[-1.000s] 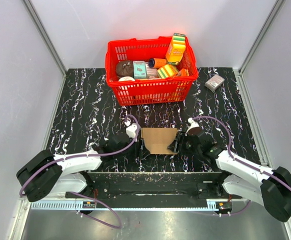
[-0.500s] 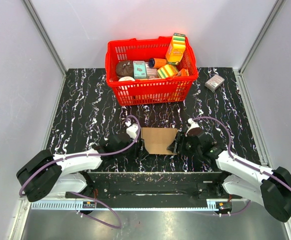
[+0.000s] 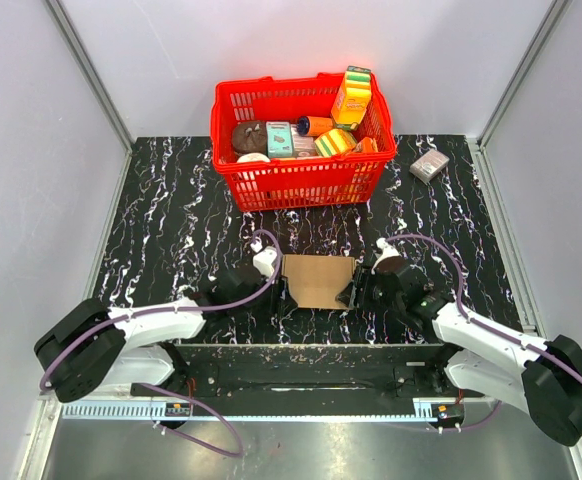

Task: Fold the paper box

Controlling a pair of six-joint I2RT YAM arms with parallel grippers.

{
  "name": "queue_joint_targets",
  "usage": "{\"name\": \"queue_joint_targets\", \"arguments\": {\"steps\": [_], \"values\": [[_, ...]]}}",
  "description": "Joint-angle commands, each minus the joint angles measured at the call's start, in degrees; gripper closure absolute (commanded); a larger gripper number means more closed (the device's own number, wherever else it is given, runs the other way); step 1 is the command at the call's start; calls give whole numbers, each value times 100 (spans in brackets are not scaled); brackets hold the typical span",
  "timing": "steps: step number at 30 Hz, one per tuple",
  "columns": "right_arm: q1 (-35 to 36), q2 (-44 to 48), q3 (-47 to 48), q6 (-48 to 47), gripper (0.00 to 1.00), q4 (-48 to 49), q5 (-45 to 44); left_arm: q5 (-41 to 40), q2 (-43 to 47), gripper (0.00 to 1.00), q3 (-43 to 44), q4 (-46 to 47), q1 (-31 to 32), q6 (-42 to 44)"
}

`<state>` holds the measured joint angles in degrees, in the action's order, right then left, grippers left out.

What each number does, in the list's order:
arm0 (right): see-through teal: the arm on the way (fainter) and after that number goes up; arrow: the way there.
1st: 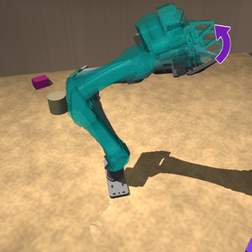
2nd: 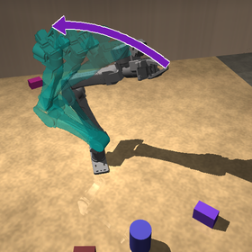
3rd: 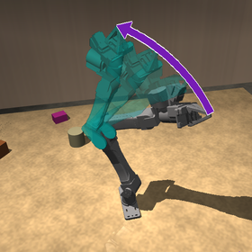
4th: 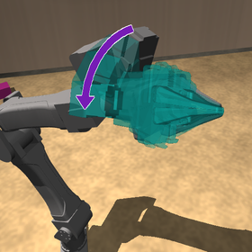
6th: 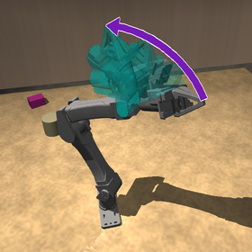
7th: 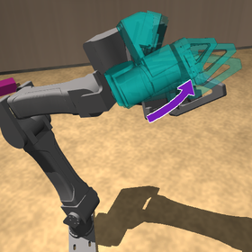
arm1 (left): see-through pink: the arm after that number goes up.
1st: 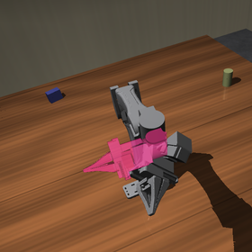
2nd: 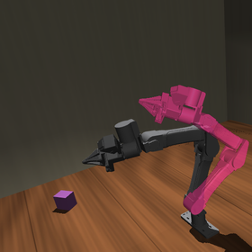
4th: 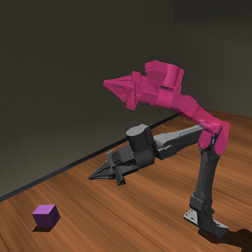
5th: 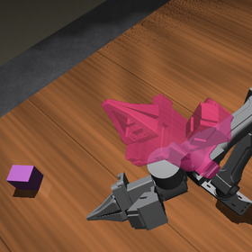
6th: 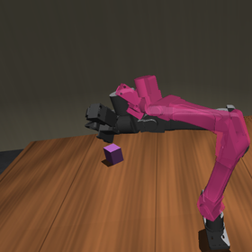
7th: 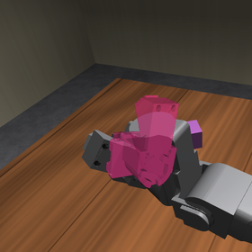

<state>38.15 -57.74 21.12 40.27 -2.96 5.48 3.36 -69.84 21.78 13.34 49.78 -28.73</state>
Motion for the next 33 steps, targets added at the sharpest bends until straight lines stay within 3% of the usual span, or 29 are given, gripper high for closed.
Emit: {"name": "queue_joint_targets", "arguments": {"steps": [1, 33], "values": [[61, 43, -21, -63, 40, 138, -82, 25, -108, 41, 90, 449, 23, 25], [61, -194, 41, -415, 43, 435, -310, -300, -346, 43, 46, 766, 23, 289]]}}
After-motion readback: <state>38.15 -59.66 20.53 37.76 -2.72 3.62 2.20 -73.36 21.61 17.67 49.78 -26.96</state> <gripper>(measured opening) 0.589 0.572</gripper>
